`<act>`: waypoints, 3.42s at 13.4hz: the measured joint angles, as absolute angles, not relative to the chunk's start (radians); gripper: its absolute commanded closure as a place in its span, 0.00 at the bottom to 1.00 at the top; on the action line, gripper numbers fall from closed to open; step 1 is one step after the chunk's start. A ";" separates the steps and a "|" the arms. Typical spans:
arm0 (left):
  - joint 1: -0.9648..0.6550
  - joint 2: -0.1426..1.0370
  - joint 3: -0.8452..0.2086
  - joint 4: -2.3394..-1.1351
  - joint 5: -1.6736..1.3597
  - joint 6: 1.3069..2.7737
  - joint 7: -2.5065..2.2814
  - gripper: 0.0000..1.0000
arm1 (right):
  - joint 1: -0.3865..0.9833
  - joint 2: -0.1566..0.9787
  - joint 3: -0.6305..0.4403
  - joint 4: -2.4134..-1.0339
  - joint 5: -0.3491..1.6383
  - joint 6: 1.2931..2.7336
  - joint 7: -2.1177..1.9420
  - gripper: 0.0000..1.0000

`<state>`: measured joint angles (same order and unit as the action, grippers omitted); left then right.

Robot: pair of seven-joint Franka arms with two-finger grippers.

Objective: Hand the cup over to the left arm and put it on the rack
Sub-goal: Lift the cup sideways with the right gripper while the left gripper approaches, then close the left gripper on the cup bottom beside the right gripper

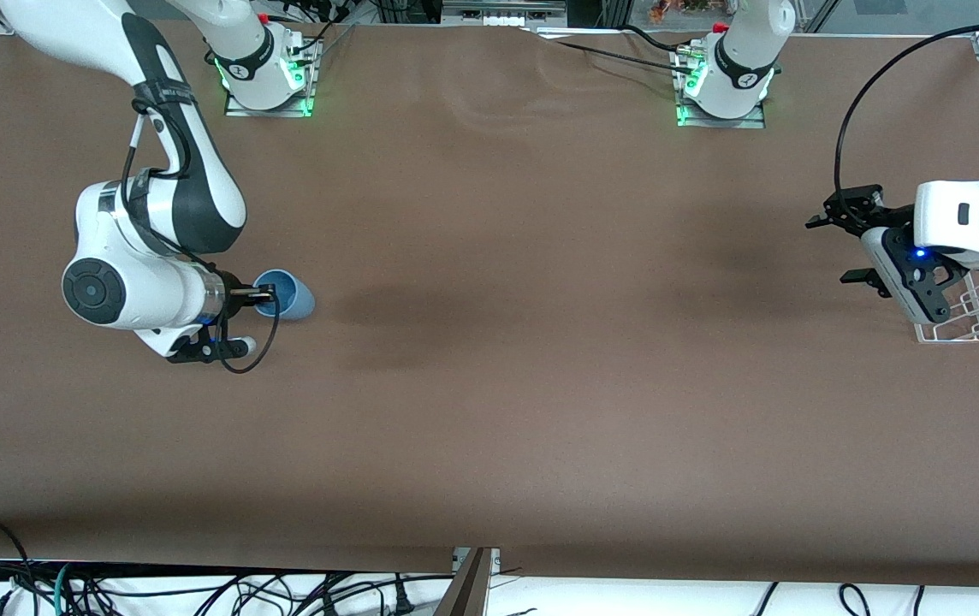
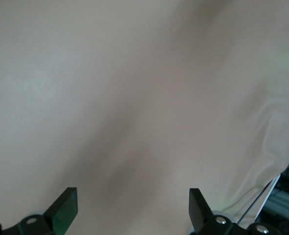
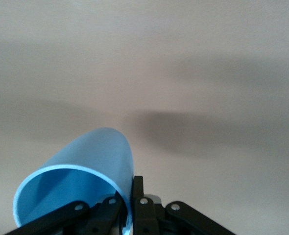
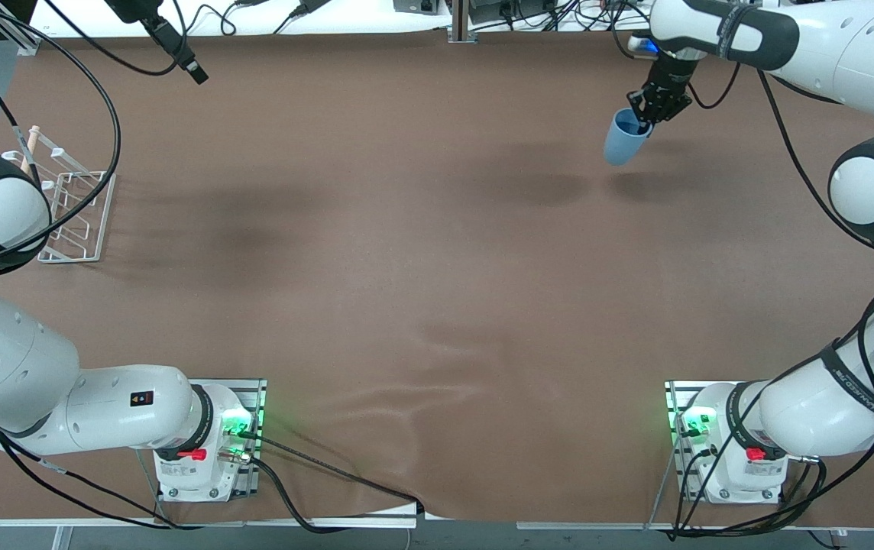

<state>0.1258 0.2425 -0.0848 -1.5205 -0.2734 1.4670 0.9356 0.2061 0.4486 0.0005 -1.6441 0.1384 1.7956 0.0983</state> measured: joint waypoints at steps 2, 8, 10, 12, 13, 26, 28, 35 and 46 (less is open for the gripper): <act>0.131 0.246 -0.084 -1.526 -0.299 1.477 1.040 0.00 | 0.241 0.449 0.001 -1.604 0.190 1.743 0.187 1.00; 0.126 0.253 -0.088 -1.595 -0.506 1.491 1.272 0.00 | 0.303 0.449 0.004 -1.528 0.453 1.679 0.458 1.00; 0.125 0.261 -0.093 -1.642 -0.598 1.539 1.321 0.00 | 0.340 0.453 0.004 -1.502 0.534 1.679 0.576 1.00; 0.120 0.270 -0.126 -1.685 -0.663 1.601 1.376 0.00 | 0.368 0.468 0.004 -1.462 0.637 1.682 0.707 1.00; 0.117 0.275 -0.153 -1.703 -0.681 1.639 1.398 0.00 | 0.372 0.481 0.004 -1.439 0.699 1.682 0.763 1.00; 0.039 0.338 -0.331 -1.763 -0.910 2.006 1.498 0.00 | 0.468 0.591 0.004 -1.320 1.090 1.961 1.256 1.00; 0.025 0.341 -0.355 -1.763 -0.913 2.064 1.483 0.00 | 0.471 0.595 0.004 -1.320 1.117 1.979 1.285 1.00; -0.085 0.389 -0.370 -1.689 -0.854 2.257 1.314 0.00 | 0.487 0.612 0.004 -1.297 1.124 2.016 1.368 1.00; -0.144 0.465 -0.371 -1.615 -0.830 2.323 1.276 0.21 | 0.490 0.614 0.004 -1.294 1.124 2.016 1.372 1.00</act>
